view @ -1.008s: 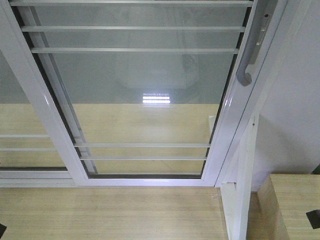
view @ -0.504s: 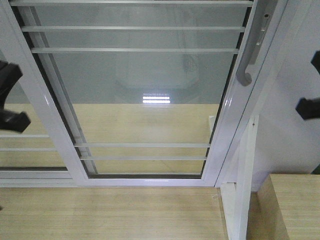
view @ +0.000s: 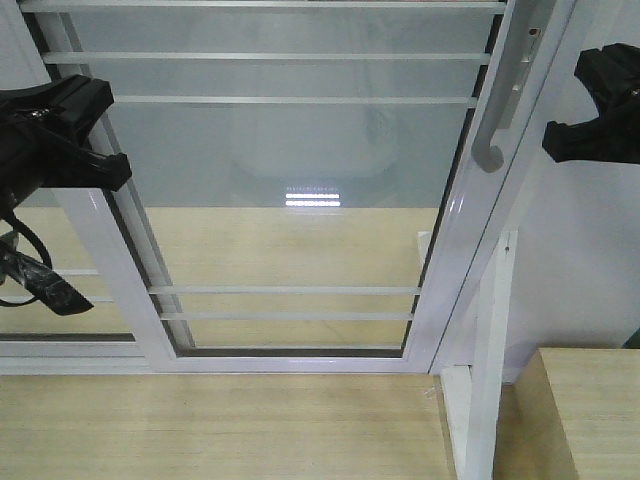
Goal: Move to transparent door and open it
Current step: 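Raise both arms and bring the right gripper toward the silver handle, then grasp the silver handle with the right gripper and slide the door sideways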
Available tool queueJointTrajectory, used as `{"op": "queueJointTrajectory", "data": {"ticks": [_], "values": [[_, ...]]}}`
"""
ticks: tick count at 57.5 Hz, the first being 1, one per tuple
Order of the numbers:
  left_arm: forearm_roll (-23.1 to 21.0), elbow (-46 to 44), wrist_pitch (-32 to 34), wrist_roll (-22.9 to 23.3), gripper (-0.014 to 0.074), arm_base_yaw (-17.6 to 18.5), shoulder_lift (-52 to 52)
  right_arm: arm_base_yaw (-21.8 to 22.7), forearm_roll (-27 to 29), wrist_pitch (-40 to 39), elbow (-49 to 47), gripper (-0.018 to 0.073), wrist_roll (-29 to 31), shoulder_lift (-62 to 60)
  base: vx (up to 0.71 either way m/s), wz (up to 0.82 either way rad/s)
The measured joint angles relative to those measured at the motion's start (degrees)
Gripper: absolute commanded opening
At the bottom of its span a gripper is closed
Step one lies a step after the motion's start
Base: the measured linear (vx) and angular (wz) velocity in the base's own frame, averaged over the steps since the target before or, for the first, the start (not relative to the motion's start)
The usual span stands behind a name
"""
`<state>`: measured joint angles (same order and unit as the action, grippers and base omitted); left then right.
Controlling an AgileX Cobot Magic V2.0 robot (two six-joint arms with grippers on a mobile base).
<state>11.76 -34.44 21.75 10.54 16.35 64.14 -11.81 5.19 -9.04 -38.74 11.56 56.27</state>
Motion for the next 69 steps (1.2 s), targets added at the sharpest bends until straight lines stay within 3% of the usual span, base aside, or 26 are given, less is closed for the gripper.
{"op": "queueJointTrajectory", "data": {"ticks": [13, 22, 43, 56, 69], "values": [[0.0, 0.0, -0.1, 0.0, 0.0470, 0.0, 0.0, 0.0, 0.1, 0.0, 0.0, 0.0482, 0.0, 0.0, 0.00, 0.00], [0.0, 0.0, -0.1, 0.0, 0.0580, 0.0, 0.0, 0.0, 0.1, -0.1, 0.0, 0.0536, 0.0, 0.3, 0.00, 0.00], [-0.1, 0.0, -0.1, 0.0, 0.0583, -0.6, 0.0, 5.5, 3.7, -1.4, 0.0, 0.0533, 0.2, 7.7, 0.00, 0.00], [-5.3, 0.0, -0.1, 0.0, 0.0583, -3.8, 0.0, 6.7, 3.7, -10.0, -0.1, 0.0533, 0.2, 15.6, 0.00, 0.00], [-6.1, 0.0, -0.1, 0.0, 0.0583, -5.8, 0.0, 6.8, 3.5, -17.5, -2.1, 0.0533, -1.0, 25.3, 0.00, 0.00]]}}
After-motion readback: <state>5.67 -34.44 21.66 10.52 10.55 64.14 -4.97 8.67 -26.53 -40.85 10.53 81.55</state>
